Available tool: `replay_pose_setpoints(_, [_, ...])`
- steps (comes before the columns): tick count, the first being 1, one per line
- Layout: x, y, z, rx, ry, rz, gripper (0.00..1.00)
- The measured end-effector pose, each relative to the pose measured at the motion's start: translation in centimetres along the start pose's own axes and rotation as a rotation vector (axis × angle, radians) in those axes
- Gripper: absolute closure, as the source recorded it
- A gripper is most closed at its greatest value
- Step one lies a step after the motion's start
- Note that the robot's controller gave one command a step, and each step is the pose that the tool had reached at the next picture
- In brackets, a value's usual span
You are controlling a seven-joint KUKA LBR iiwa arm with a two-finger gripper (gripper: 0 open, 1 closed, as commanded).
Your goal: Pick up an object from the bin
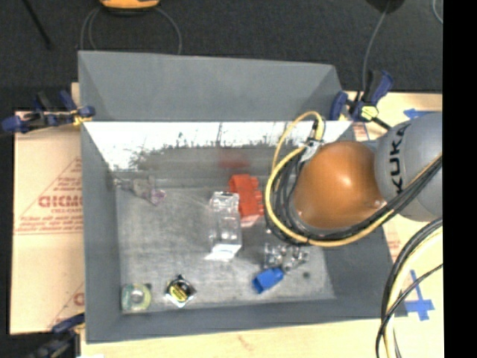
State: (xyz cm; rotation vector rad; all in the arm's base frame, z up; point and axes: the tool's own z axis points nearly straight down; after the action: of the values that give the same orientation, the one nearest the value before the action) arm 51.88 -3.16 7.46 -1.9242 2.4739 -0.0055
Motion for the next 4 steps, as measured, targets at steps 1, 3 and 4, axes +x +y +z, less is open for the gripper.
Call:
replay_pose_setpoints(1, [-0.9, -0.8, -8.1, 0.003, 0.001, 0.034, 1.0])
replay_pose_setpoints(3, [1.8, 4.1, -2.0, -0.014, 0.003, -0.04, 0.0])
replay_pose_setpoints(4, [1.7, 3.8, -2.3, -0.006, 0.003, -0.038, 1.0])
